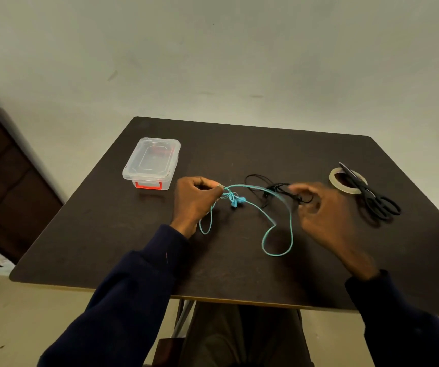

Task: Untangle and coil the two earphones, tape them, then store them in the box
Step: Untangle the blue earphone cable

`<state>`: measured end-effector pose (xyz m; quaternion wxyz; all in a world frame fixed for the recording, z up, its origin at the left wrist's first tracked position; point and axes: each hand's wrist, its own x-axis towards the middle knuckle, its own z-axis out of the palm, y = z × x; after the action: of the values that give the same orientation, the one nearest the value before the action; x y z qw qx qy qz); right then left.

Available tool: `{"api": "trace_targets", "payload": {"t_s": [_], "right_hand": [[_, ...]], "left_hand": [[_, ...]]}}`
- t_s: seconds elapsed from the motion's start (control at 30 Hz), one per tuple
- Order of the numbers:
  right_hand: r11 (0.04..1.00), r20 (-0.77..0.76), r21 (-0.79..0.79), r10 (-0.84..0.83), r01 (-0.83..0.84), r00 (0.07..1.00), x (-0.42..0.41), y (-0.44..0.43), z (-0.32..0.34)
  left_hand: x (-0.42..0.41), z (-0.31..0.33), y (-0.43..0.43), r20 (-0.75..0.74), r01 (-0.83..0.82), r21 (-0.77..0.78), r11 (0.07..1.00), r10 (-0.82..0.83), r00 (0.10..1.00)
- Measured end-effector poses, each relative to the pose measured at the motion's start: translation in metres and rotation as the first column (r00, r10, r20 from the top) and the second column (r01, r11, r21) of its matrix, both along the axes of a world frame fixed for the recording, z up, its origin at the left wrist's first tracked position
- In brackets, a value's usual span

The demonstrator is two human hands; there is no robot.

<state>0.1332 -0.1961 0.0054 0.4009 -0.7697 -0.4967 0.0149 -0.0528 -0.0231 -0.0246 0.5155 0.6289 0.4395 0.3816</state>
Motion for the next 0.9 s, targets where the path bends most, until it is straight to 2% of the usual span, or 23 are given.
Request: {"api": "trace_targets", "payload": {"t_s": [0.07,0.17,0.2,0.3,0.37,0.47,0.57,0.67,0.73,0.8,0.9], "right_hand": [[0.998,0.164,0.053,0.033,-0.042,0.986,-0.013,0.004,0.009],[0.981,0.268,0.122,0.114,-0.151,0.957,-0.033,0.023,0.016],[0.985,0.291,0.085,0.121,-0.152,0.949,-0.038,0.035,0.014],[0.979,0.279,-0.156,0.167,-0.127,0.946,-0.043,0.066,0.003],[0.963,0.299,-0.233,0.2,-0.132,0.933,-0.04,0.078,-0.003],[0.977,0.316,-0.155,0.192,-0.149,0.929,-0.038,0.077,-0.001],[0.98,0.329,-0.003,0.191,-0.201,0.925,-0.035,0.067,-0.004],[0.961,0.2,0.215,0.128,-0.171,0.971,-0.032,0.053,0.004],[0.94,-0.039,0.332,0.096,-0.078,0.995,-0.029,0.047,0.013],[0.936,-0.287,0.351,0.148,-0.04,0.947,-0.025,0.041,0.019],[0.957,-0.387,0.265,0.216,-0.116,0.897,-0.017,0.029,0.019]], "left_hand": [[0.005,-0.002,-0.004,0.004,0.021,0.022,1.0,-0.021,1.0],[0.011,-0.003,-0.008,0.009,0.041,0.048,0.998,-0.042,0.999],[0.012,-0.003,-0.009,0.028,0.055,0.055,0.997,-0.057,0.998],[0.014,-0.003,-0.014,0.081,0.09,0.08,0.993,-0.097,0.992],[0.013,-0.004,-0.016,0.085,0.097,0.086,0.992,-0.104,0.991],[0.012,-0.006,-0.014,0.067,0.051,0.094,0.994,-0.057,0.996],[0.012,-0.005,-0.012,0.069,0.029,0.09,0.996,-0.035,0.997],[0.012,-0.008,-0.008,0.068,0.001,0.043,0.999,-0.004,0.998],[0.011,-0.013,-0.005,0.1,0.023,-0.075,0.997,-0.015,0.995],[0.009,-0.019,-0.002,0.168,0.077,-0.184,0.98,-0.046,0.985],[0.006,-0.022,-0.001,0.198,0.114,-0.189,0.975,-0.076,0.977]]}}
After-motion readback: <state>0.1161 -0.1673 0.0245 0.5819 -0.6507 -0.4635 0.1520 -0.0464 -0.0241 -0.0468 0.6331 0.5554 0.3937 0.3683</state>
